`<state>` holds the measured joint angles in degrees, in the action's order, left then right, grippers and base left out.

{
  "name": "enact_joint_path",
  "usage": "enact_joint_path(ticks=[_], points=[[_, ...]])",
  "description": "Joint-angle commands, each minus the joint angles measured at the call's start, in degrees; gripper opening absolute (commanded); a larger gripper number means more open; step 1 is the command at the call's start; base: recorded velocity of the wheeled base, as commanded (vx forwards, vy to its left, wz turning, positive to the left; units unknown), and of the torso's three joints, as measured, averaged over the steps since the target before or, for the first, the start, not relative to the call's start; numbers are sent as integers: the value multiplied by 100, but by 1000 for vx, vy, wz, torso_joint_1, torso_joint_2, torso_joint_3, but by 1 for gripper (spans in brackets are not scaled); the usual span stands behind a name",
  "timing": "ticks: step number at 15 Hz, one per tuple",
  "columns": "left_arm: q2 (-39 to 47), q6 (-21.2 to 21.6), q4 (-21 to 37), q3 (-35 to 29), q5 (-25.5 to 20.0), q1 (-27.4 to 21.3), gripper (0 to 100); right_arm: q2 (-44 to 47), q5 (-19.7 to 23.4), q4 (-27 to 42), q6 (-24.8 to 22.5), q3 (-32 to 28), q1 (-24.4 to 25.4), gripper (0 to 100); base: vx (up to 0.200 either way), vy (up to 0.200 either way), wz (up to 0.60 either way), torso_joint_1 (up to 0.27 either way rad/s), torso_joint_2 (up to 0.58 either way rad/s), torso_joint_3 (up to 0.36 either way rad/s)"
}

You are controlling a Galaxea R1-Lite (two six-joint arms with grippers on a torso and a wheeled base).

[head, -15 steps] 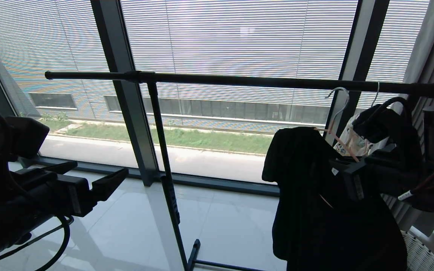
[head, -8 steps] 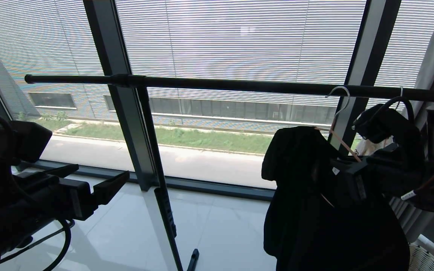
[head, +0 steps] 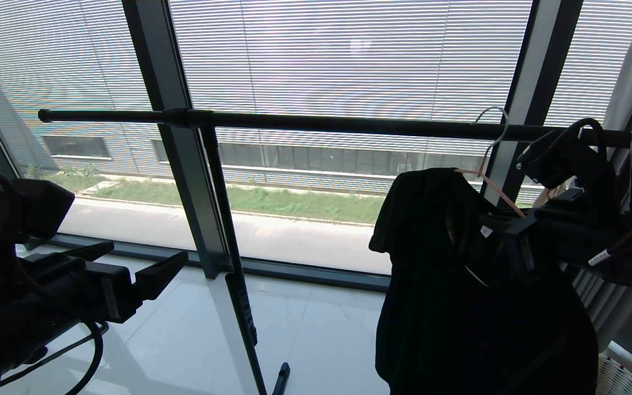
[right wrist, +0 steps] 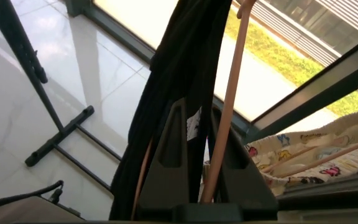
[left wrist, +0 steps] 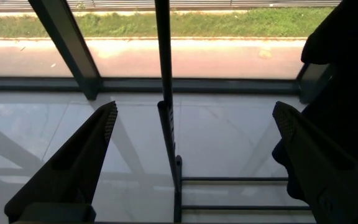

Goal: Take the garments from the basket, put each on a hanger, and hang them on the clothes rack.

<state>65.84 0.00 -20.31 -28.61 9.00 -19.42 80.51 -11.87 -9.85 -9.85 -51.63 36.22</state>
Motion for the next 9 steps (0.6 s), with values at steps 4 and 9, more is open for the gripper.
enact_joint_path(ticks=[4,9], points=[[-212,-44,1,207,6,8,100,580,124,18,-140,-647,-273,0,0,0,0,0,0,0],[-221,-35,1,207,6,17,100,923,124,18,-131,-726,-335,0,0,0,0,0,0,0]])
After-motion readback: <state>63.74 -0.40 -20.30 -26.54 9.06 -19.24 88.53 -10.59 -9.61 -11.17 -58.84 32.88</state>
